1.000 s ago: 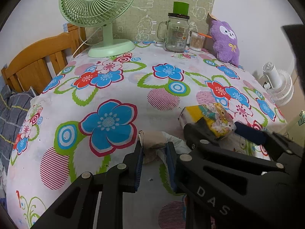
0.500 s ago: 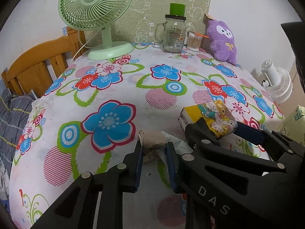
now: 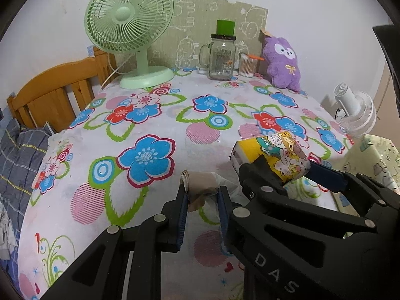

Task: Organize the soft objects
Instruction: 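Grasp the yellow cartoon tissue pack with the right tool while the left tool holds the cloth, then carry the white rolled cloth and yellow tissue pack over to the patterned box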

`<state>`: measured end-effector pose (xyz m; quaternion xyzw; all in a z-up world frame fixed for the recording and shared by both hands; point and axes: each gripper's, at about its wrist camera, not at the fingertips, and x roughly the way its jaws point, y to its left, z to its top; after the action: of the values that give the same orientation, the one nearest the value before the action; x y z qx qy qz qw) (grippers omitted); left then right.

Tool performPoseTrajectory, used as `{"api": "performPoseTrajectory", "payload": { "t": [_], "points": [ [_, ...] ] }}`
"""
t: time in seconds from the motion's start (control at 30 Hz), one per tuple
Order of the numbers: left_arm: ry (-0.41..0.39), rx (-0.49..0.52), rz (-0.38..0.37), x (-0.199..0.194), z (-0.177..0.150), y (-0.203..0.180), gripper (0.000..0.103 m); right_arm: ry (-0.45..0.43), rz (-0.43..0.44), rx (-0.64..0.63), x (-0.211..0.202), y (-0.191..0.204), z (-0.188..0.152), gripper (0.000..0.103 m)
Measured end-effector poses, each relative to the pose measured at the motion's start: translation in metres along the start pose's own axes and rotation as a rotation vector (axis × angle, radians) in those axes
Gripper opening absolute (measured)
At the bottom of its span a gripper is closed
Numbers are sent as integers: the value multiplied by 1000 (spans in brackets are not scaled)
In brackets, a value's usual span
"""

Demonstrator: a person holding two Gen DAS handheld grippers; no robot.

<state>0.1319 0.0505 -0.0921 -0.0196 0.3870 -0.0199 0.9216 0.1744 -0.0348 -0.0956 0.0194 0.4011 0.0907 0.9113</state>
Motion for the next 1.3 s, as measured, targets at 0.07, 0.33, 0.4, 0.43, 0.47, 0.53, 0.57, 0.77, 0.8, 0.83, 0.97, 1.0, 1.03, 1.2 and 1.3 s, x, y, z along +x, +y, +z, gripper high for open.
{"api": "performPoseTrajectory", "payload": {
  "t": [0.07, 0.33, 0.4, 0.43, 0.47, 0.53, 0.57, 0.77, 0.8, 0.83, 0.97, 1.0, 1.03, 1.2, 1.3],
  "points": [
    [-12, 0, 0, -7, -2, -2, 22, -11, -2, -3, -8, 0, -2, 76],
    [-52, -1, -6, -33, -6, -10, 22, -50, -8, -7, -40, -2, -7, 76],
    [-66, 1, -6, -42, -7, -13, 22, -63, -8, -8, -49, -3, -8, 76],
    [-71, 2, -6, -45, -7, -14, 22, -70, -8, -8, -53, -3, -8, 76],
    [-77, 3, -6, -48, -7, -15, 22, -76, -8, -8, -58, -3, -9, 76],
    [-88, 5, -5, -56, -8, -17, 22, -88, -7, -8, -66, -4, -10, 76],
    [-95, 7, -5, -61, -8, -19, 22, -94, -7, -8, -70, -4, -11, 76],
    [-131, 16, 0, -83, -8, -26, 22, -130, -2, -9, -95, -7, -13, 76],
    [-135, 19, 0, -87, -8, -27, 22, -137, -2, -9, -100, -8, -13, 76],
    [-141, 21, 1, -91, -8, -29, 22, -142, -1, -9, -104, -9, -13, 76],
    [-162, 32, 2, -103, -7, -34, 22, -167, 0, -7, -120, -11, -14, 76],
    [-168, 36, 1, -107, -7, -36, 22, -172, -1, -8, -124, -12, -14, 76],
    [-172, 38, 1, -109, -7, -37, 22, -177, -1, -8, -127, -13, -14, 76],
    [-194, 47, -4, -121, -3, -46, 22, -202, -7, -9, -143, -18, -12, 76],
    [-203, 50, -9, -127, -2, -50, 22, -215, -12, -12, -152, -21, -11, 76]
  ]
}}
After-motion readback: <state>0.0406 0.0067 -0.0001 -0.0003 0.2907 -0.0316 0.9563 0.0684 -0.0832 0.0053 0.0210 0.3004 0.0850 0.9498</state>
